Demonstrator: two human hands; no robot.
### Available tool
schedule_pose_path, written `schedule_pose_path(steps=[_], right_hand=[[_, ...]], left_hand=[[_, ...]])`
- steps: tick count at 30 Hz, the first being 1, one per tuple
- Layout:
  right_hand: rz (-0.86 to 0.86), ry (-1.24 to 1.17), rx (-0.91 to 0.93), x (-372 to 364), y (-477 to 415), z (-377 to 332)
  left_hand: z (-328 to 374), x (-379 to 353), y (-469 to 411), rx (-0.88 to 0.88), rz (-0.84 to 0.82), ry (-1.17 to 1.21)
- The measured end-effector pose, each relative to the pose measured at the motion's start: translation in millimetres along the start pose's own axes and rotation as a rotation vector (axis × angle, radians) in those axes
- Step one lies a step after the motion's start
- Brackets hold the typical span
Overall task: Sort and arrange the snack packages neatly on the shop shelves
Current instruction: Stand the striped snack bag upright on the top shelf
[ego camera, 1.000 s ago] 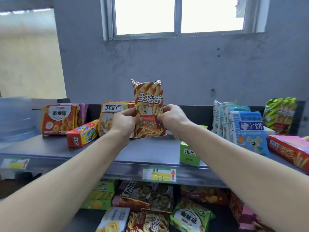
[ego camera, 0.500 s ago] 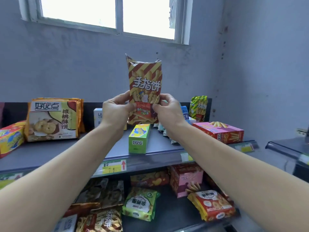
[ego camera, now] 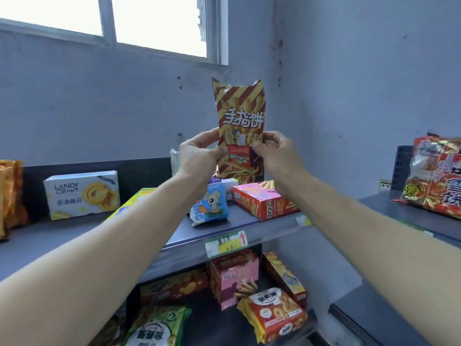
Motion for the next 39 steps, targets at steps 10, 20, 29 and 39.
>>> schedule_pose_path(steps=[10, 20, 29, 39], right_hand=[[-0.063, 0.124, -0.092, 85.2, -136.8, 70.8], [-0.206, 0.097, -0.243, 77.6, -220.6, 164.0], [-0.311, 0.318, -0.296, 73.3, -233.7, 213.0], [-0.358, 0.348, -0.329, 76.5, -228.7, 219.2]], left_hand=[[-91.0, -68.3, -112.5, 0.128, 0.072, -0.091], [-147.9, -59.1, -170.2, 0.269, 0.234, -0.300], [-186.6, -46.6, -181.3, 0.476, 0.307, -0.515], [-189.0, -53.0, -177.9, 0.502, 0.311, -0.562]])
Point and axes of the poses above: each hand's wrist, its own y-axis away from the middle knuckle, its own x-axis out of the back of the hand, z = x × y, the point moved 4 cm from there along -y, towards the middle knuckle, and after that the axes turned 2 degrees about y, right-handed, at the moved point
